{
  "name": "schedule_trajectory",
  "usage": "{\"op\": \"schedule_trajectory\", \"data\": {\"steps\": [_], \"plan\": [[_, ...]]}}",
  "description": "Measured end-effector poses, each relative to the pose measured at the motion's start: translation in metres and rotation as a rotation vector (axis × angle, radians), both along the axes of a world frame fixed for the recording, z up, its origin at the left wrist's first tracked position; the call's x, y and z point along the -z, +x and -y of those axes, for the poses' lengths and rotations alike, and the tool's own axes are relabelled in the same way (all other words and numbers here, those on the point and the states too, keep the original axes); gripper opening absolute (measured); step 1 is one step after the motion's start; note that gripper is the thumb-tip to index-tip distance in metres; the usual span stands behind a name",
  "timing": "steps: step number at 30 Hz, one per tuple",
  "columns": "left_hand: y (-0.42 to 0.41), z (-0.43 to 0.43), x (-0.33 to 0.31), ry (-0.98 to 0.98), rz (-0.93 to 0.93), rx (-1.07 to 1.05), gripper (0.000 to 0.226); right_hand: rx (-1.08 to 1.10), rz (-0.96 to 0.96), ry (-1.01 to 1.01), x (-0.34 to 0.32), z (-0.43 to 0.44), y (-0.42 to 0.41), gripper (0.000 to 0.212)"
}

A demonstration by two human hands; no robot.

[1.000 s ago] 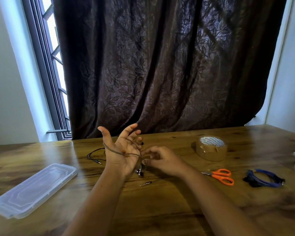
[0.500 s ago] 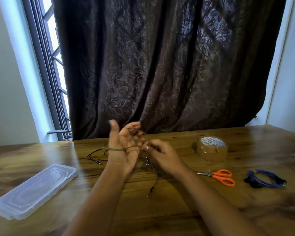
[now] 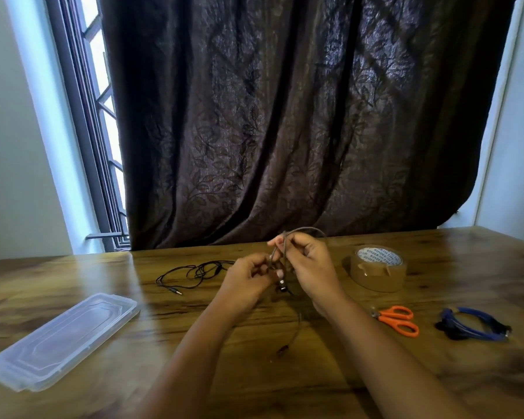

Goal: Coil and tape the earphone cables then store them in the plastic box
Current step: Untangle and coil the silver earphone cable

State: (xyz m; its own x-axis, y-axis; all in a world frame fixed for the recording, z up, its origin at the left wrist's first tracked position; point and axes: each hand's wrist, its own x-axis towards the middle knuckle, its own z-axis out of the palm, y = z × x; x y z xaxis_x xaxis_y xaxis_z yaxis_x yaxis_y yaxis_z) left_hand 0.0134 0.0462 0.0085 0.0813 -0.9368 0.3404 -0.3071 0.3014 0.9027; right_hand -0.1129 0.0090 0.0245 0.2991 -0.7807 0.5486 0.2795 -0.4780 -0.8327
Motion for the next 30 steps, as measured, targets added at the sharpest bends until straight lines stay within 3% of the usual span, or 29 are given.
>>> {"op": "schedule_trajectory", "data": {"steps": [6,12,16,19,21,23,27,28,30], "plan": [[0.009,-0.001,0.003,-0.050,0.265,-0.358,0.016,0.112,0.129,0.110,-0.009,-0.002,-0.006,0.037],[0.014,0.000,0.003,-0.048,0.224,-0.338,0.008,0.019,0.224,0.258,-0.014,-0.006,-0.004,0.045],[0.026,0.001,0.008,-0.052,-0.031,-0.452,0.016,-0.213,0.416,0.430,-0.018,0.004,-0.021,0.058],[0.040,0.000,0.008,-0.036,-0.346,-0.557,0.019,-0.337,0.386,0.511,-0.017,0.012,-0.034,0.063],[0.043,-0.002,0.006,-0.020,-0.506,-0.570,0.024,-0.362,0.211,0.557,-0.016,0.012,-0.039,0.062],[0.038,-0.003,0.003,-0.003,-0.593,-0.528,0.031,-0.275,-0.120,0.497,-0.017,0.007,-0.042,0.062],[0.026,-0.006,-0.005,0.024,-0.763,-0.368,0.049,0.207,-1.107,-0.032,-0.004,0.003,-0.031,0.061],[0.025,-0.007,-0.007,0.013,-0.773,-0.336,0.053,0.287,-1.247,-0.114,0.000,0.003,-0.028,0.065],[0.025,-0.008,-0.011,-0.007,-0.786,-0.272,0.064,0.356,-1.349,-0.142,0.005,0.006,-0.026,0.069]]}}
